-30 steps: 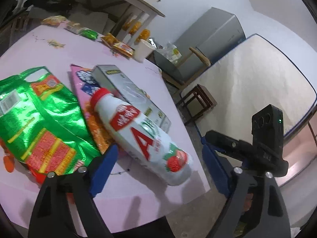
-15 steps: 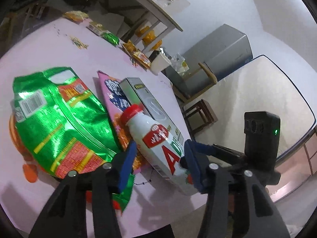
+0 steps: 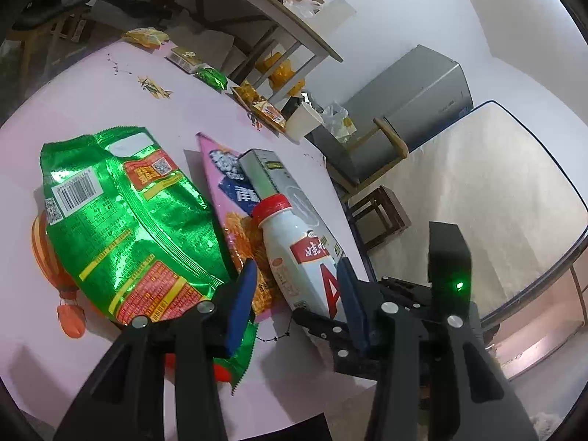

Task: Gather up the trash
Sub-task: 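Grasp the silver cable box with the left gripper while the right holds the bottle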

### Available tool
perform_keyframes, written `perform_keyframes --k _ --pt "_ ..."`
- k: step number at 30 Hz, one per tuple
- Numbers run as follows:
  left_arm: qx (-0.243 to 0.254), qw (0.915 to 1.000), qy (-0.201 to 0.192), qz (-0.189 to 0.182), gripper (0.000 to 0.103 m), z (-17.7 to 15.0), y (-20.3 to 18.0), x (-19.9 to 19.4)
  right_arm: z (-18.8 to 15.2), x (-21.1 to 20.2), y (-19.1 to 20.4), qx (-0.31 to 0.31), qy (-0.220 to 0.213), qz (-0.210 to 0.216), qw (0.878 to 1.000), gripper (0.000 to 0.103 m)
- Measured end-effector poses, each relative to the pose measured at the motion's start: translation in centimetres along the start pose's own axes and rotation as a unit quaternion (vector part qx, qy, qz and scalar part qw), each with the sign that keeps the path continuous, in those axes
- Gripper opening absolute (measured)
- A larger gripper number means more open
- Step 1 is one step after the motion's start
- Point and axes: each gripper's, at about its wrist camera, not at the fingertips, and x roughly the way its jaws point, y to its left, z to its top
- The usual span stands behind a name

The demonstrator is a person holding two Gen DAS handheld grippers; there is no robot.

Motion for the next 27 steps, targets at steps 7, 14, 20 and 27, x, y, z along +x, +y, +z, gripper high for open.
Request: perform_keyframes --k 7,14,20,27 --pt "0.011 0.9999 0.004 0.008 0.043 0.4 -1.3 0.6 -1.6 -4.3 -2.8 0.076 -0.063 0.043 0.994 0.056" --pt "0.011 0.9988 0.042 0.023 0.044 1.7 -2.9 5.0 -1.6 -8.3 -10.0 0.146 -0.125 0.011 0.981 0.056" --pt "-0.013 0.997 0.068 0.034 0.049 2.9 -2.9 9.2 1.9 -3.9 -16.1 0.16 -0.121 -0.008 0.98 0.056" --pt "-0.025 0.9932 0.084 0.077 0.057 3.8 -2.5 13.4 3.5 2.2 -17.0 0.149 -0.05 0.021 0.987 0.056"
